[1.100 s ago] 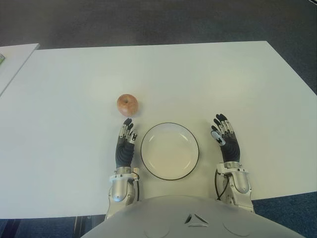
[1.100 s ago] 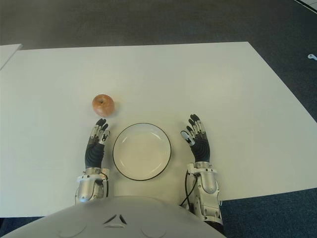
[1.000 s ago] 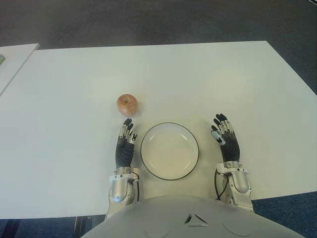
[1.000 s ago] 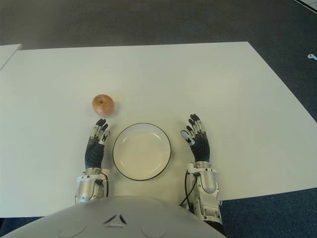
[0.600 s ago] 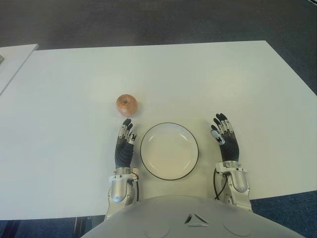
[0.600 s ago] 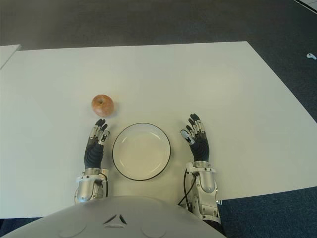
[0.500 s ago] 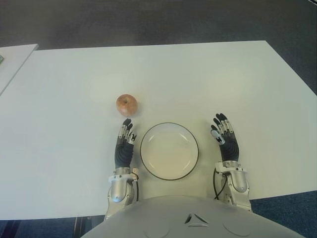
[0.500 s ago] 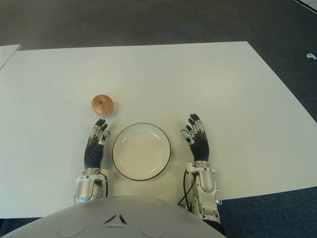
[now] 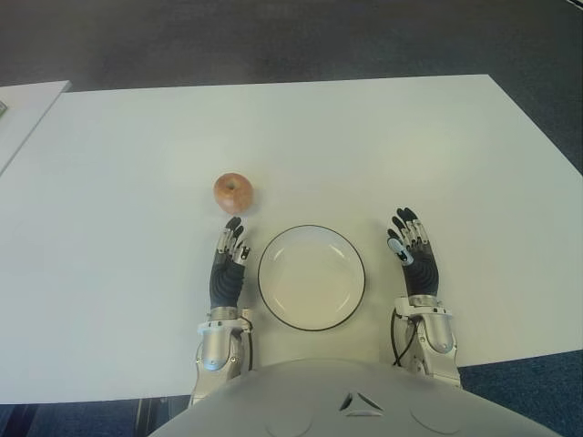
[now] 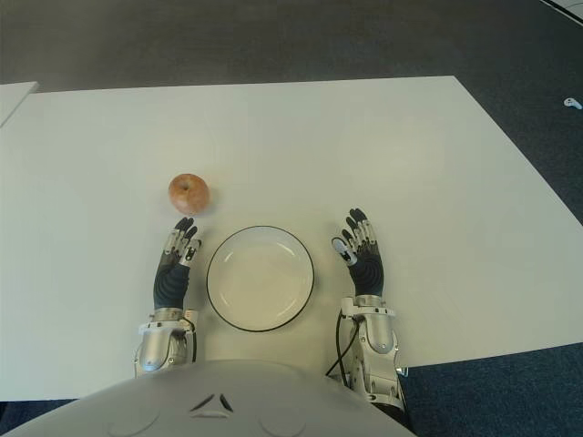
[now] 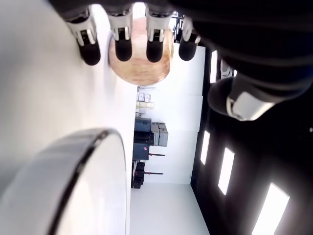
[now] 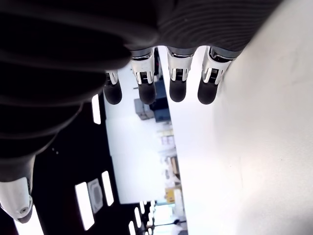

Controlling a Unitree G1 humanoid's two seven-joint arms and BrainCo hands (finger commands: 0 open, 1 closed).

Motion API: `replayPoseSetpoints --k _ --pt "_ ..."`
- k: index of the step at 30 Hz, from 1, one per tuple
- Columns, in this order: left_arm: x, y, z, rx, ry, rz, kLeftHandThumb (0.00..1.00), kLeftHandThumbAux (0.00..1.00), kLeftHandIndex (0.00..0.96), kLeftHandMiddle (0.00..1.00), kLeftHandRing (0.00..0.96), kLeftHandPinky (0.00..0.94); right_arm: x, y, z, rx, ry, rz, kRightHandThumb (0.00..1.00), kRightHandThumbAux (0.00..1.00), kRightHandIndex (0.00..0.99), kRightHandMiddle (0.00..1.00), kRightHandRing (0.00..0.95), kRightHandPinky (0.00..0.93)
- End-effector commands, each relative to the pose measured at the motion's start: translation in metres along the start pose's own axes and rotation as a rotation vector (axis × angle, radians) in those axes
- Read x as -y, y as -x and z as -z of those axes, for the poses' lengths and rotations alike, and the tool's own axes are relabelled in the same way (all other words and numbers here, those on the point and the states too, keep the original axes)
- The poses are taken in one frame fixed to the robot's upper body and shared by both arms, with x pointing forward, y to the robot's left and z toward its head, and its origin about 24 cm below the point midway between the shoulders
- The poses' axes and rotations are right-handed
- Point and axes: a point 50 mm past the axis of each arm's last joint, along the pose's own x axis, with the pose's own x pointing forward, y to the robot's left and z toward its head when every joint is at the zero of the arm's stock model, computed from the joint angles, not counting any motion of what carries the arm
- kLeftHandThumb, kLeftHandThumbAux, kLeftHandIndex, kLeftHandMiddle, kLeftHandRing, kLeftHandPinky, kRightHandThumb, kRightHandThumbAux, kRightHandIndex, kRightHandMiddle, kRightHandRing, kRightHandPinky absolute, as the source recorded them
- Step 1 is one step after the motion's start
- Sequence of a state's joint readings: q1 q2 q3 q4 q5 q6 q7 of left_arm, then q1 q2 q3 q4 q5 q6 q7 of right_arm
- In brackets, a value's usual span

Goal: Put the apples into the plate.

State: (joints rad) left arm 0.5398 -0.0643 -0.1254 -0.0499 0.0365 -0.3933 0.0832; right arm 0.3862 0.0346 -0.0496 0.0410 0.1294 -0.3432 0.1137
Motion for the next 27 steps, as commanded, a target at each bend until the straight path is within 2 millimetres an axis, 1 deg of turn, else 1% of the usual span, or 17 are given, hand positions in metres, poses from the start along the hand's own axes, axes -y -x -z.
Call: replayPoseSetpoints --k 1,2,3,4,5,6,9,11,13,15,17,19,21,23,26,27 --pt "-0.007 -0.008 -0.075 0.292 -0.477 -0.106 0.071 0.516 0.016 0.009 0.000 0.014 0.002 0.005 0.013 -0.064 -0.018 0.020 0.158 0.574 0.041 0.046 0.005 0.003" --pt "-0.007 -0.011 -0.084 0.335 -0.626 -0.127 0.069 0.518 0.015 0.010 0.000 0.018 0.002 0.004 0.013 -0.060 -0.014 0.015 0.159 0.575 0.041 0.046 0.005 0.003" --pt "-0.007 -0.013 -0.090 0.363 -0.727 -0.146 0.075 0.512 0.014 0.017 0.008 0.037 0.002 0.004 0.013 -0.057 -0.012 0.012 0.161 0.577 0.040 0.043 0.003 0.001" --pt "-0.011 -0.016 -0.088 0.379 -0.821 -0.157 0.078 0.508 0.013 0.022 0.014 0.049 0.002 0.004 0.012 -0.051 -0.010 0.007 0.163 0.578 0.039 0.041 0.001 0.001" --pt "-0.014 -0.018 -0.086 0.389 -0.881 -0.164 0.088 0.504 0.017 0.024 0.019 0.049 0.002 0.004 0.012 -0.048 -0.009 0.003 0.164 0.578 0.038 0.039 0.001 0.000" --pt "-0.015 -0.019 -0.083 0.392 -0.905 -0.167 0.103 0.497 0.022 0.028 0.026 0.049 0.002 0.004 0.012 -0.045 -0.009 0.002 0.165 0.579 0.037 0.037 0.000 0.000" --pt "-0.022 -0.025 -0.090 0.434 -1.034 -0.163 0.156 0.468 0.052 0.036 0.035 0.051 0.002 0.005 0.012 -0.047 0.002 -0.004 0.167 0.579 0.033 0.029 0.000 0.000" --pt "-0.032 -0.035 -0.096 0.455 -1.115 -0.167 0.199 0.438 0.082 0.041 0.037 0.059 0.002 0.004 0.012 -0.053 0.010 -0.006 0.166 0.577 0.030 0.027 0.000 0.000" --pt "-0.036 -0.040 -0.111 0.481 -1.183 -0.165 0.232 0.411 0.107 0.043 0.035 0.060 0.003 0.004 0.012 -0.059 0.011 -0.005 0.165 0.576 0.030 0.031 0.000 0.002" --pt "-0.034 -0.045 -0.125 0.503 -1.268 -0.150 0.264 0.380 0.136 0.046 0.032 0.058 0.003 0.004 0.013 -0.063 0.007 -0.004 0.165 0.576 0.034 0.040 0.000 0.005" --pt "-0.035 -0.049 -0.132 0.510 -1.324 -0.138 0.277 0.366 0.151 0.047 0.029 0.055 0.003 0.003 0.014 -0.065 0.004 -0.004 0.165 0.576 0.036 0.045 0.000 0.007" --pt "-0.036 -0.059 -0.148 0.516 -1.419 -0.092 0.283 0.350 0.173 0.048 0.025 0.049 0.003 0.002 0.015 -0.065 -0.001 -0.004 0.167 0.577 0.038 0.049 0.003 0.009" --pt "-0.036 -0.069 -0.160 0.511 -1.554 -0.028 0.286 0.329 0.198 0.046 0.015 0.035 0.003 0.002 0.016 -0.069 -0.006 -0.005 0.169 0.577 0.039 0.049 0.003 0.008" --pt "-0.035 -0.076 -0.165 0.501 -1.651 0.017 0.287 0.315 0.210 0.043 0.007 0.025 0.003 0.002 0.018 -0.075 -0.008 -0.006 0.169 0.577 0.038 0.046 0.001 0.006" --pt "-0.034 -0.086 -0.169 0.489 -1.738 0.061 0.286 0.297 0.217 0.035 0.002 0.011 0.003 0.002 0.020 -0.083 -0.007 -0.006 0.164 0.580 0.035 0.040 0.000 0.006" --pt "-0.034 -0.089 -0.169 0.486 -1.761 0.075 0.281 0.290 0.203 0.028 0.001 0.007 0.003 0.002 0.020 -0.085 -0.007 -0.006 0.161 0.583 0.033 0.038 0.000 0.010"
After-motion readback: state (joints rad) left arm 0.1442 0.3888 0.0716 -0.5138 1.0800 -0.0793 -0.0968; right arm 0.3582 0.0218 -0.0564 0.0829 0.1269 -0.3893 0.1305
